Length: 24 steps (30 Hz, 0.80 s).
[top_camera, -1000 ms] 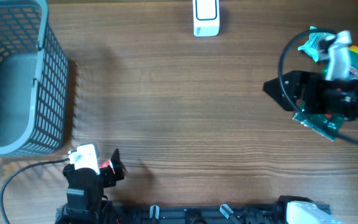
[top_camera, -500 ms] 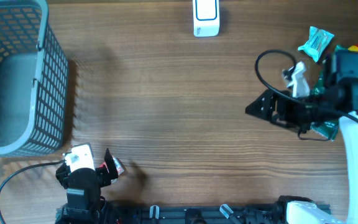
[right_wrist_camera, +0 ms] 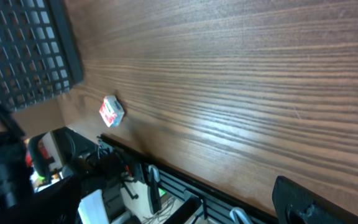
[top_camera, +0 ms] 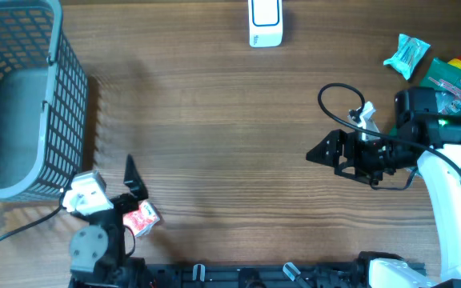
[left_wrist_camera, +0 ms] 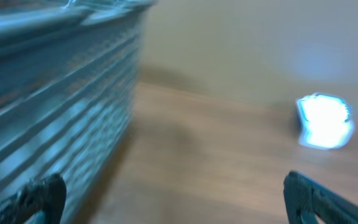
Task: Scan the item barcode
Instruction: 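Reach the left gripper down over the red Kleenex pack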
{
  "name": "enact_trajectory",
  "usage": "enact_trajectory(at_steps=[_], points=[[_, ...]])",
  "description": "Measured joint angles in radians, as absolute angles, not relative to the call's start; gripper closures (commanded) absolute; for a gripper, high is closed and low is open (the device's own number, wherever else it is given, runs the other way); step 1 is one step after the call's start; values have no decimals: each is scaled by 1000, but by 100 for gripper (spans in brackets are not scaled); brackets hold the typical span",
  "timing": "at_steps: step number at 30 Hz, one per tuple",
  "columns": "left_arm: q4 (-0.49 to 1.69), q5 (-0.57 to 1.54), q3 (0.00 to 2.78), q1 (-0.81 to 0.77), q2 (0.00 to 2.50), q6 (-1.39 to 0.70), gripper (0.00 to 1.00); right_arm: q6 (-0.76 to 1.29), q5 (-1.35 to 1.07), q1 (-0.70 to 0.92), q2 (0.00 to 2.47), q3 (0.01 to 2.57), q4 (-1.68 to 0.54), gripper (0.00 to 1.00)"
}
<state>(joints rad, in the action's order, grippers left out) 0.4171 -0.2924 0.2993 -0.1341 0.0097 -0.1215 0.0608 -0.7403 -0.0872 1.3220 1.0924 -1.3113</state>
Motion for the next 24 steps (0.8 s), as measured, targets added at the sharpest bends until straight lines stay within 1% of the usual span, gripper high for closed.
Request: enact_trajectory(at_steps=[2, 7, 10, 13, 16, 21, 24], points=[[380, -163, 309, -134, 10, -131, 0, 68, -741, -87, 1322, 1092, -1303, 1], [421, -29, 405, -134, 36, -216, 0, 90, -742, -87, 1322, 1092, -1300, 1], [485, 38, 591, -134, 120, -255, 0, 95, -744, -87, 1322, 1092, -1301, 1], [543, 124, 832, -134, 263, -273, 0, 110, -749, -87, 1322, 1092, -1299, 1], [562, 275, 993, -134, 370, -277, 0, 117, -752, -87, 1322, 1090, -1299, 1], [612, 381, 1015, -134, 450, -286, 0, 120, -752, -87, 1322, 1090, -1300, 1], [812, 340, 1020, -134, 524, -329, 0, 120, -752, -87, 1322, 1090, -1299, 1]])
